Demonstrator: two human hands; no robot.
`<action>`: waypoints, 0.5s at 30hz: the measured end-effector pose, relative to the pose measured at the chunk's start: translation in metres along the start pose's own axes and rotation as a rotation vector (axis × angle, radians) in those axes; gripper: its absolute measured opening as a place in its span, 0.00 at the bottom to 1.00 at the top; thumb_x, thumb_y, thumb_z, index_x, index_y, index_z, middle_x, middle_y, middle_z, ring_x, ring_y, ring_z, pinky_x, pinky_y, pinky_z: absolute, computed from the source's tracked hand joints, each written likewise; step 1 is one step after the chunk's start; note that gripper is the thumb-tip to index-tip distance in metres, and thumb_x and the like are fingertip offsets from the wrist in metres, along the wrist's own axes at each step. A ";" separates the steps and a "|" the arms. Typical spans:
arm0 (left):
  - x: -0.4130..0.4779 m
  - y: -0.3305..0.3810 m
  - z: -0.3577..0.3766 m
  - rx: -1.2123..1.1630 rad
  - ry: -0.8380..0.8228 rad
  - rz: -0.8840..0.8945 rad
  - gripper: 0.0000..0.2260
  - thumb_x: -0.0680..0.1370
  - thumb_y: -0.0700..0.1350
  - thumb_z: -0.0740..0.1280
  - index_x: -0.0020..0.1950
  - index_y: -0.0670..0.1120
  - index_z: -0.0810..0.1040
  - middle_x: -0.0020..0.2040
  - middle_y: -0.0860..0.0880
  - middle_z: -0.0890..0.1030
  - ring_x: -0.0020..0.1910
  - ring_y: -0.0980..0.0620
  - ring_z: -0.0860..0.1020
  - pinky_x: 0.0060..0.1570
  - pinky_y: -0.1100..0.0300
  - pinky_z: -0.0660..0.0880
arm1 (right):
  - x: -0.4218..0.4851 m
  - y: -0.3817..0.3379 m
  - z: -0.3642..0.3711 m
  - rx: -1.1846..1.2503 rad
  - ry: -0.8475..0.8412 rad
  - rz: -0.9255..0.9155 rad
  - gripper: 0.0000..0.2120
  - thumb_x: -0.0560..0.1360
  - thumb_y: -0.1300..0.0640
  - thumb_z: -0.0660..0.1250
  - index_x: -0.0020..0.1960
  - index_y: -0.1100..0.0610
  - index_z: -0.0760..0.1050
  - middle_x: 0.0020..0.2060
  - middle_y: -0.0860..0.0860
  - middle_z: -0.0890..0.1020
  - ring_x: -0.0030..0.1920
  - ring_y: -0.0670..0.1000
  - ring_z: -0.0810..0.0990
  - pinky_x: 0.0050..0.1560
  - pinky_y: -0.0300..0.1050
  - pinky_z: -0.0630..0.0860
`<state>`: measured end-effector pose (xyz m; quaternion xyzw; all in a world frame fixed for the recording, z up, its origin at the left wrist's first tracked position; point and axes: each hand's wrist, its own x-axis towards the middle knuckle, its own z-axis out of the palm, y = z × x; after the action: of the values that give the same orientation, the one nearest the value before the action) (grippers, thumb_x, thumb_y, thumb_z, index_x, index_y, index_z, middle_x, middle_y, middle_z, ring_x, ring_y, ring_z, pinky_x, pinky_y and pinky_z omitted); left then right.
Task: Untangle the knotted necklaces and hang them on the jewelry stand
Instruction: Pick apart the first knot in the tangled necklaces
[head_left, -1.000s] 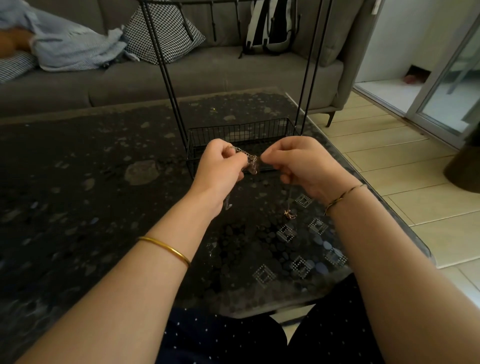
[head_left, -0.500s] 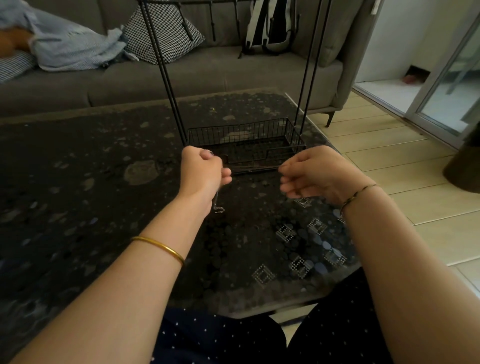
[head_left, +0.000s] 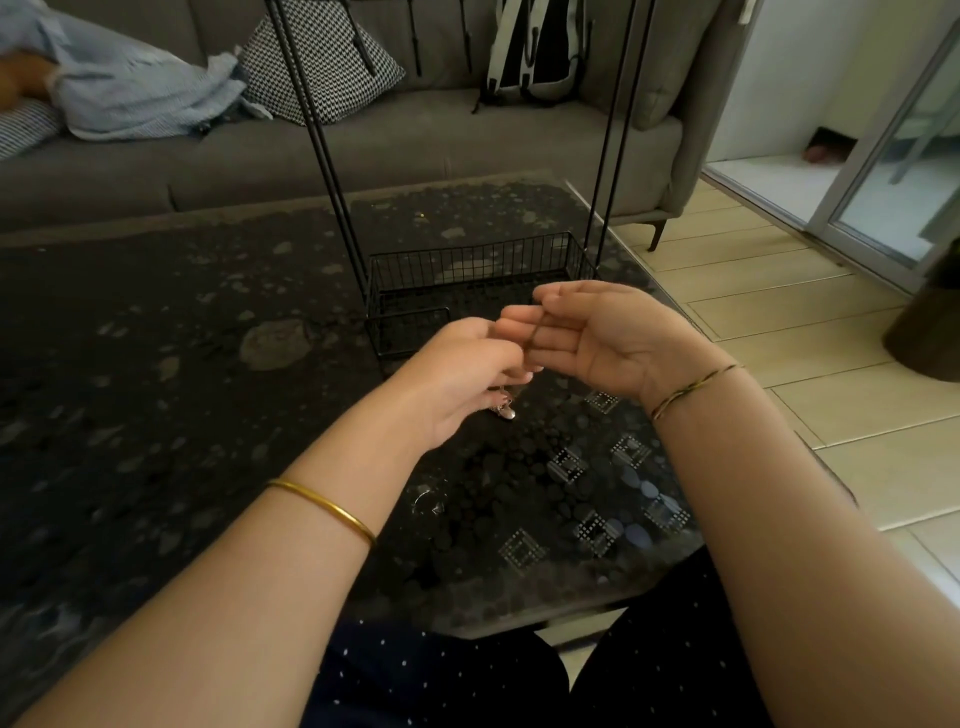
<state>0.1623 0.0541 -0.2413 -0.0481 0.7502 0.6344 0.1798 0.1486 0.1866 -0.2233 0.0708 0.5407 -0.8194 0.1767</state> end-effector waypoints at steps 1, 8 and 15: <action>0.000 0.000 0.000 -0.033 -0.012 -0.002 0.10 0.76 0.33 0.63 0.52 0.45 0.77 0.50 0.46 0.84 0.54 0.50 0.81 0.63 0.50 0.73 | 0.001 0.001 0.000 0.000 0.000 -0.008 0.07 0.80 0.66 0.54 0.55 0.63 0.69 0.45 0.62 0.82 0.44 0.58 0.83 0.44 0.52 0.82; -0.001 -0.003 -0.005 -0.009 0.013 0.025 0.04 0.79 0.39 0.65 0.46 0.46 0.79 0.35 0.51 0.83 0.42 0.51 0.83 0.61 0.50 0.73 | 0.002 0.002 0.000 -0.049 0.015 -0.060 0.09 0.81 0.66 0.53 0.53 0.63 0.71 0.47 0.60 0.82 0.48 0.56 0.83 0.49 0.49 0.81; -0.002 -0.002 -0.010 0.131 0.119 0.085 0.06 0.79 0.40 0.65 0.45 0.47 0.80 0.38 0.51 0.82 0.34 0.58 0.80 0.43 0.60 0.77 | 0.003 0.004 0.000 -0.655 0.187 -0.153 0.08 0.80 0.64 0.56 0.48 0.59 0.73 0.40 0.54 0.82 0.40 0.51 0.82 0.41 0.42 0.80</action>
<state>0.1629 0.0438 -0.2414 -0.0422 0.8008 0.5872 0.1106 0.1474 0.1844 -0.2273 0.0445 0.7926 -0.6031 0.0777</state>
